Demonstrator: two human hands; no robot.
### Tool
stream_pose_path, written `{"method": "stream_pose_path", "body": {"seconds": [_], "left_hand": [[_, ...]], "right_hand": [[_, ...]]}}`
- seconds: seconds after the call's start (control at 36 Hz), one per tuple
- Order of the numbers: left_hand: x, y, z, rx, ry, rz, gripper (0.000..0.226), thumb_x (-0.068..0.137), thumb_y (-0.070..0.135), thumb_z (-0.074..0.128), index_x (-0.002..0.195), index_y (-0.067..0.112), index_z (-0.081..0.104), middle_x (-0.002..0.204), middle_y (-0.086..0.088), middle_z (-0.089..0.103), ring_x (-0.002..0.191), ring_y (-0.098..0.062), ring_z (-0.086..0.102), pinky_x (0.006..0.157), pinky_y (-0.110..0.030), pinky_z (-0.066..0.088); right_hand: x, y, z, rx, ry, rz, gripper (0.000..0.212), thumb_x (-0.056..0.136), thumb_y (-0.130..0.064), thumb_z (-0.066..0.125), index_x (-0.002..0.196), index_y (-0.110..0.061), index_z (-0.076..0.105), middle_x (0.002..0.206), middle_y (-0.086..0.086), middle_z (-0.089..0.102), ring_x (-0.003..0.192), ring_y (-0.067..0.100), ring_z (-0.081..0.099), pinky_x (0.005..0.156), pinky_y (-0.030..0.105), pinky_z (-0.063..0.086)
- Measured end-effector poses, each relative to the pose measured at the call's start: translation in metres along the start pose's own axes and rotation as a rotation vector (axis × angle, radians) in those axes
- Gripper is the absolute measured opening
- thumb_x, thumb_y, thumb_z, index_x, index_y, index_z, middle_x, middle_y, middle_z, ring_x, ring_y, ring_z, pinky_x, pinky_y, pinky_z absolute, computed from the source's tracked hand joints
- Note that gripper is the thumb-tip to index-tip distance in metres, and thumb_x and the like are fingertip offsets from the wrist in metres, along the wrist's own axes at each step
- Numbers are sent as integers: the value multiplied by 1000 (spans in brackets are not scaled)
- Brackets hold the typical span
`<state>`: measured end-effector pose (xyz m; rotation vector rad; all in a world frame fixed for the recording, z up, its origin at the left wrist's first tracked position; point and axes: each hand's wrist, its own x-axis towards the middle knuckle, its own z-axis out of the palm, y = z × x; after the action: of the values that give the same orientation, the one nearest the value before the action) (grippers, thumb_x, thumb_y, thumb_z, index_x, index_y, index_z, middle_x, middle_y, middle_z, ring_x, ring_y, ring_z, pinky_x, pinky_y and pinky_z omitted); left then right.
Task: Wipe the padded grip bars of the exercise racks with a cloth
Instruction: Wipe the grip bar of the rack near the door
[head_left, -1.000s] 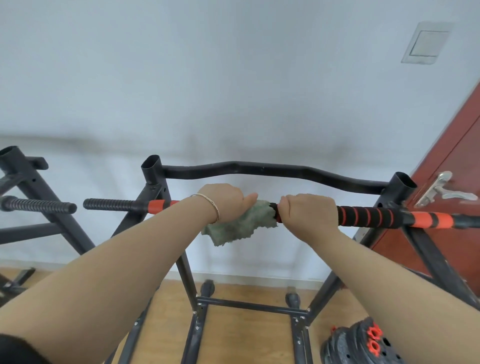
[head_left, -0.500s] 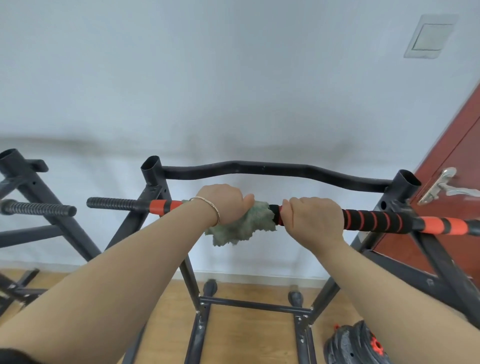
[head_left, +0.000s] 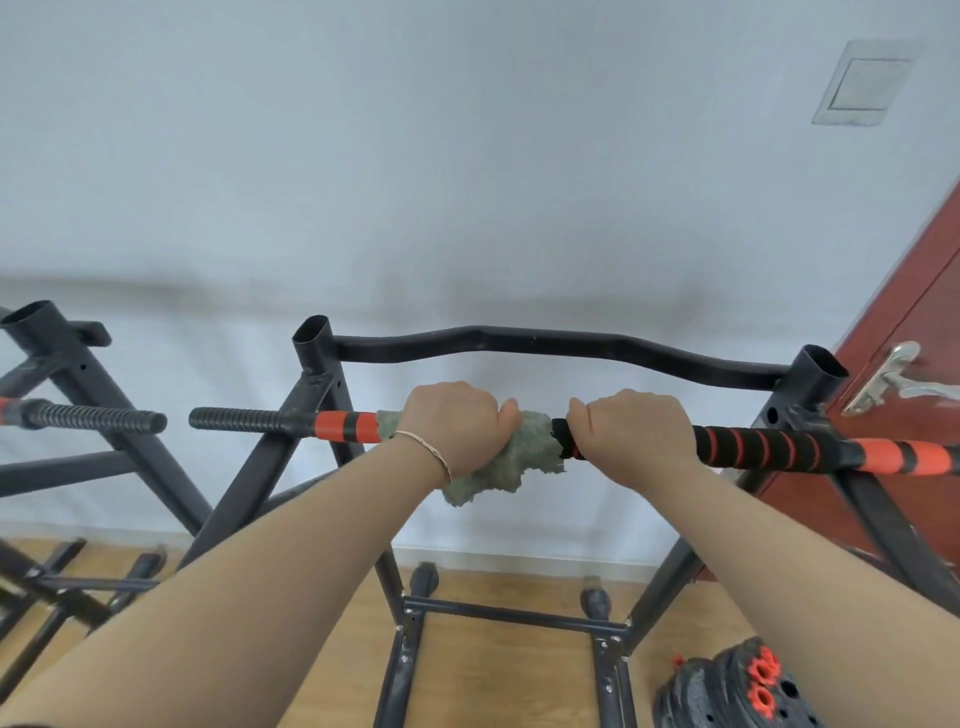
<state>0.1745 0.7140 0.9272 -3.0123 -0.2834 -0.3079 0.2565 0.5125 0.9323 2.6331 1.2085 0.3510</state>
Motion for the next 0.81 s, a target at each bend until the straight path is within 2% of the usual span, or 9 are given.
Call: {"method": "stream_pose_path", "body": {"seconds": [0.08,0.14,0.22,0.33,0.42,0.56,0.64,0.75,0.81], "left_hand": [[2,-13,-2,-94,-106,-32,63,97,48,12,58,15,48,59,-2,52,56,-19,50,53,-29,32],[2,-14,-2,-67,-69,-36,60,98,45,15,56,15,45,57,-2,50,53,-19,47,52,-29,31],[-1,-6,-1,7,-5,-39,57,98,40,13,57,15,43,56,-1,47,49,-19,43,49,-27,26],[-4,-5,-3,68,-12,-43,56,99,38,14,63,14,49,58,0,48,49,-18,42,49,-26,25],[-5,-8,-3,48,-48,-6,45,99,32,18,81,16,56,63,0,48,54,-19,41,49,-26,25],[-5,-19,-6,-44,-62,2,59,99,45,14,61,16,48,59,-1,50,54,-18,46,51,-29,30],[-10,-25,-4,-33,-61,14,62,94,49,5,62,17,49,59,0,52,54,-17,48,50,-29,30],[-6,-19,-2,10,-43,-3,58,101,41,13,60,15,45,56,0,49,52,-20,47,49,-28,32],[-5,-16,-2,24,-41,-14,59,101,41,14,59,15,46,55,0,48,50,-19,46,48,-28,29]], "right_hand": [[-13,-7,9,-28,128,79,39,100,-27,24,75,-17,52,58,-2,45,50,22,45,54,27,40],[-12,-7,8,-13,154,86,36,99,-28,29,75,-17,53,59,-3,46,53,22,47,54,27,36],[5,-3,-3,115,19,126,18,91,-22,40,75,-17,47,60,-3,44,54,19,45,51,26,31],[34,0,-22,541,-376,289,45,92,-39,27,78,-14,61,56,-1,70,48,17,66,60,28,46],[40,-1,-26,673,-458,264,51,91,-41,27,80,-8,64,55,3,69,45,21,65,61,32,53],[11,-4,-2,69,15,29,22,95,-21,41,74,-16,47,52,-3,46,43,21,39,46,25,31],[-7,-13,8,134,173,92,31,91,-19,56,61,-15,49,47,-3,40,39,21,35,43,23,32],[19,-9,-6,260,-52,239,20,90,-24,44,73,-15,51,56,-4,54,48,19,45,50,25,30],[37,-6,-20,499,-296,309,38,91,-34,32,78,-13,61,56,-1,69,50,20,63,59,28,42]]}}
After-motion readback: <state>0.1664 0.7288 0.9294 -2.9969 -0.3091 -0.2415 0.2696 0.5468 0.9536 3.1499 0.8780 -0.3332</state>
